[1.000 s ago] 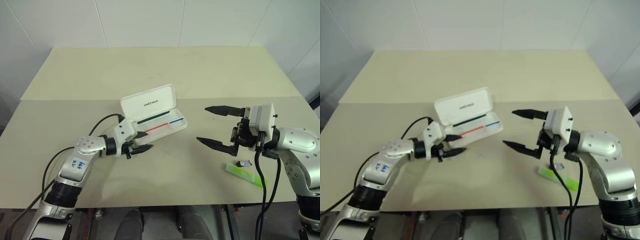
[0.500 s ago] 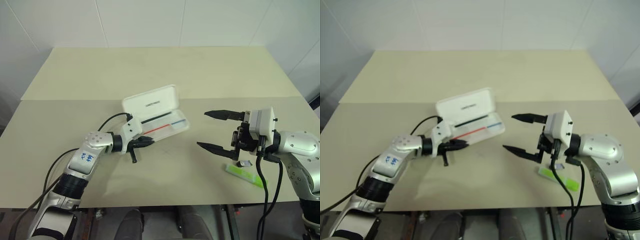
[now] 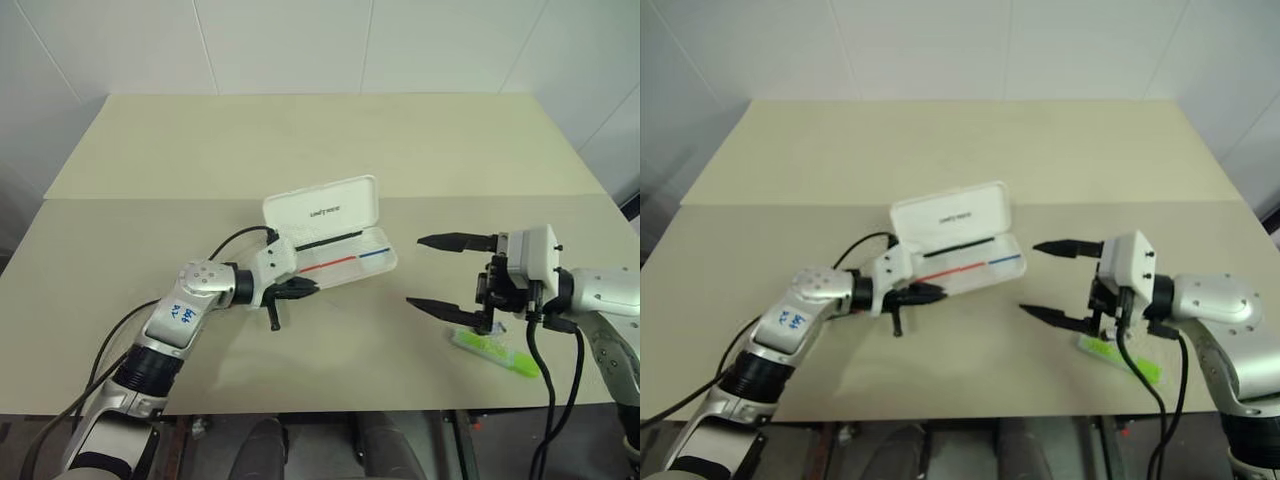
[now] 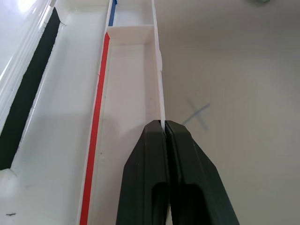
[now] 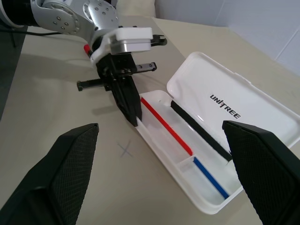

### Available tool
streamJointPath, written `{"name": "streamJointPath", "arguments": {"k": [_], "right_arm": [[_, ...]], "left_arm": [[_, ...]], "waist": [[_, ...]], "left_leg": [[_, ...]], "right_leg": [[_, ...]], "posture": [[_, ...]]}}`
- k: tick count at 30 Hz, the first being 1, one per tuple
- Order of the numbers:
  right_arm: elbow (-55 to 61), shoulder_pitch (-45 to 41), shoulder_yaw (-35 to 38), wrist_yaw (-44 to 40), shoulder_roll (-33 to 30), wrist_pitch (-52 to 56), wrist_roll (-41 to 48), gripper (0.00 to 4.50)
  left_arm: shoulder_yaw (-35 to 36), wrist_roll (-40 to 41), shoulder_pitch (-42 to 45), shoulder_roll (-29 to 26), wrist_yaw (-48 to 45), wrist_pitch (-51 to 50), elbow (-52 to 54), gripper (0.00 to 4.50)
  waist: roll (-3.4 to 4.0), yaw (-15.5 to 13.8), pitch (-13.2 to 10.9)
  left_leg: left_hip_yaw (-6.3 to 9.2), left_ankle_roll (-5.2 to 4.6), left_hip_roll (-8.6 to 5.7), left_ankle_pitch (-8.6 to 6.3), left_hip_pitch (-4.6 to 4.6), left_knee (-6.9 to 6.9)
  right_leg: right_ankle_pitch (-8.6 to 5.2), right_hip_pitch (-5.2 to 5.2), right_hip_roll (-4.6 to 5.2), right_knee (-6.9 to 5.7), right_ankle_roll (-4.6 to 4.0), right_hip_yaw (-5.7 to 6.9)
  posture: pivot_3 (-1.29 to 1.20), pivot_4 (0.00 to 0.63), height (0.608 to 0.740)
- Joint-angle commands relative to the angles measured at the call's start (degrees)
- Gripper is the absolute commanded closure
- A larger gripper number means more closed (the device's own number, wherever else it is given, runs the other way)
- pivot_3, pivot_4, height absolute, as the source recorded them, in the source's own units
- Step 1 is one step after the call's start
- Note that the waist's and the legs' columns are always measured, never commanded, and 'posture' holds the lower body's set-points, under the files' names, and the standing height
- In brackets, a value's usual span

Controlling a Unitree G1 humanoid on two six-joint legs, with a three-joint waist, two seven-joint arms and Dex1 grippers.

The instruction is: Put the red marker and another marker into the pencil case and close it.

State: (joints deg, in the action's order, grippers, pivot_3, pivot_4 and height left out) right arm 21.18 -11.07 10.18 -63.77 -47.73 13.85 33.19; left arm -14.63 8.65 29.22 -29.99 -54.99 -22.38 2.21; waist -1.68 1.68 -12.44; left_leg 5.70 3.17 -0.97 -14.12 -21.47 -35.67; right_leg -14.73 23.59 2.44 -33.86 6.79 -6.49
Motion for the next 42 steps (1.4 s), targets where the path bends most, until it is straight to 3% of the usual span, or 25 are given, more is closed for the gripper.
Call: {"name": "streamJointPath", "arguments": {"k": [1, 8, 21, 38, 42], "right_arm": [[0.0, 1.5, 3.6, -0.9, -1.7, -0.4, 0.6, 0.00], [1.5, 5.8, 8.0, -0.7, -3.3, 0.5, 1.2, 0.00], [6.6, 11.3, 11.4, 2.0, -3.1, 2.5, 2.0, 0.00], [7.0, 7.4, 8.6, 2.7, -3.1, 4.2, 2.8, 0.00], [6.9, 7.0, 8.5, 2.8, -2.9, 4.2, 2.7, 0.00]], "left_arm": [[-0.7, 0.8, 1.7, 0.3, -1.6, 1.1, 4.8, 4.48], [-3.0, 0.8, -1.0, -1.6, -5.4, 1.7, 9.3, 4.48], [3.3, 1.5, -10.2, -11.5, -6.3, 1.9, 12.4, 4.48], [0.6, 1.2, -7.8, -6.4, -9.0, 8.8, 5.4, 4.48], [0.3, 1.8, -8.6, -6.7, -10.2, 8.4, 6.2, 3.47]], "waist": [[-0.01, 0.0, 0.0], [0.00, 0.1, 0.0], [-0.02, 0.3, 0.0], [-0.02, 0.0, 0.0], [-0.02, 0.0, 0.0]], "left_leg": [[0.00, 0.00, 0.00, 0.00, 0.00, 0.00], [-0.02, 0.00, 0.00, 0.00, 0.00, -0.03], [-0.04, 0.01, 0.01, -0.03, -0.02, -0.23], [-0.07, -0.10, 0.04, -0.23, -0.05, -0.31], [-0.07, -0.10, 0.05, -0.23, -0.05, -0.31]], "right_leg": [[0.00, 0.00, 0.00, 0.00, 0.00, 0.00], [0.00, 0.00, -0.01, -0.01, 0.00, -0.02], [-0.03, -0.05, -0.02, 0.01, -0.05, -0.06], [-0.06, -0.10, -0.02, 0.10, -0.03, -0.05], [-0.06, -0.10, -0.02, 0.09, -0.03, -0.05]], "posture": [[0.00, 0.150, 0.740], [0.00, 0.150, 0.740], [0.00, 0.150, 0.740], [0.00, 0.150, 0.740], [0.00, 0.150, 0.740]]}}
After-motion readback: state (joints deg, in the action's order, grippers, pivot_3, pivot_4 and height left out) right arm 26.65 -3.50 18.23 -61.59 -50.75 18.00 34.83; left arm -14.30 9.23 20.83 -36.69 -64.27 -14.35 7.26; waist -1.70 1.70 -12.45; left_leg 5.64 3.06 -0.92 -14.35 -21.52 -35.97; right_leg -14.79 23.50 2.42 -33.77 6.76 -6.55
